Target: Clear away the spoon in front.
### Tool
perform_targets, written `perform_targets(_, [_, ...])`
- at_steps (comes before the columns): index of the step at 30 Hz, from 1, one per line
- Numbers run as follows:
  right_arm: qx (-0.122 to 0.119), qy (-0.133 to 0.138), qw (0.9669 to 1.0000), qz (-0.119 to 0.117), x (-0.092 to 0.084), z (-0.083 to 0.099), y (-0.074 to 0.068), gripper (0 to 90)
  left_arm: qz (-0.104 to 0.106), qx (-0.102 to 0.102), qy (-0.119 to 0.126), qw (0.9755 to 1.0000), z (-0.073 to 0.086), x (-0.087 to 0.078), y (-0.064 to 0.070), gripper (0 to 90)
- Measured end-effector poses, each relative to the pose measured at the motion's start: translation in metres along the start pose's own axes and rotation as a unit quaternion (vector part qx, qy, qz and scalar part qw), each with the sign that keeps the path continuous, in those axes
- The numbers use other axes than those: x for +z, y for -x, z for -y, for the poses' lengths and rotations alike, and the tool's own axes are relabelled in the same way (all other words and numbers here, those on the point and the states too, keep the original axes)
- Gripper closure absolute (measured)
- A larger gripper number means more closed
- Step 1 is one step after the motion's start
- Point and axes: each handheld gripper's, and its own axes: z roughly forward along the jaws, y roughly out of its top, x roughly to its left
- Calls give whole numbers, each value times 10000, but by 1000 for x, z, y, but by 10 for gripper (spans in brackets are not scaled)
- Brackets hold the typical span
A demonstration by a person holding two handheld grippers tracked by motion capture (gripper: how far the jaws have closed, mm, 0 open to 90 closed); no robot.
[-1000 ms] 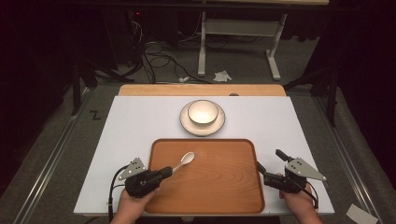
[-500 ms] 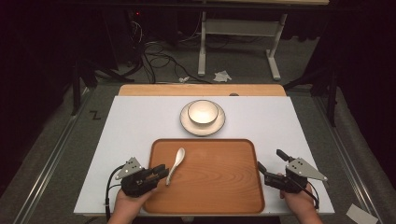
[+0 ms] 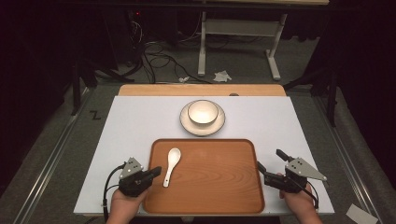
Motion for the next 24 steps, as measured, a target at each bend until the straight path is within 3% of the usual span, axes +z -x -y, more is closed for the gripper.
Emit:
perform_targets(3, [-11, -6, 10000, 6, 0, 0, 0, 164, -84, -49, 55, 9999, -1, -4, -2, 900])
perform_targets(9, [-18, 13, 10000, 5, 0, 0, -1, 164, -407, 39, -65, 9991, -1, -5, -1, 900])
perform_targets(10, [-18, 5, 10000, 7, 0, 0, 0, 164, -488, 50, -149, 9987, -1, -5, -1, 900])
perform_targets(11, [-10, -7, 10000, 13, 0, 0, 0, 164, -619, 96, -402, 9972, 1, -3, -1, 900])
perform_targets(12, [-10, -7, 10000, 13, 0, 0, 0, 164, -619, 96, -402, 9972, 1, -3, -1, 900])
perform_targets(13, [-3, -14, 10000, 17, 1, 0, 0, 164, -790, 235, -753, 9937, 2, 1, 1, 900])
perform_targets(14, [-11, -10, 10000, -3, 1, 0, 0, 164, -790, 235, -753, 9937, 2, 1, 1, 900])
perform_targets(16, [-32, -12, 10000, -6, 1, 0, -1, 164, -900, 351, -1037, 9899, 3, 6, 3, 900])
perform_targets(17, [-47, -3, 10000, -6, 1, -1, -1, 164, -994, 418, -1235, 9865, 4, 11, 5, 900])
perform_targets(18, [-64, 17, 10000, -15, 1, -1, -1, 164, -994, 418, -1235, 9865, 4, 11, 5, 900])
perform_targets(22, [-15, 7, 10000, 5, 0, 0, -1, 164, -1065, 574, -1578, 9800, 7, 18, 7, 900])
perform_targets(24, [-26, 12, 10000, 8, 0, 0, 0, 164, -1035, 575, -1598, 9800, 8, 19, 8, 900])
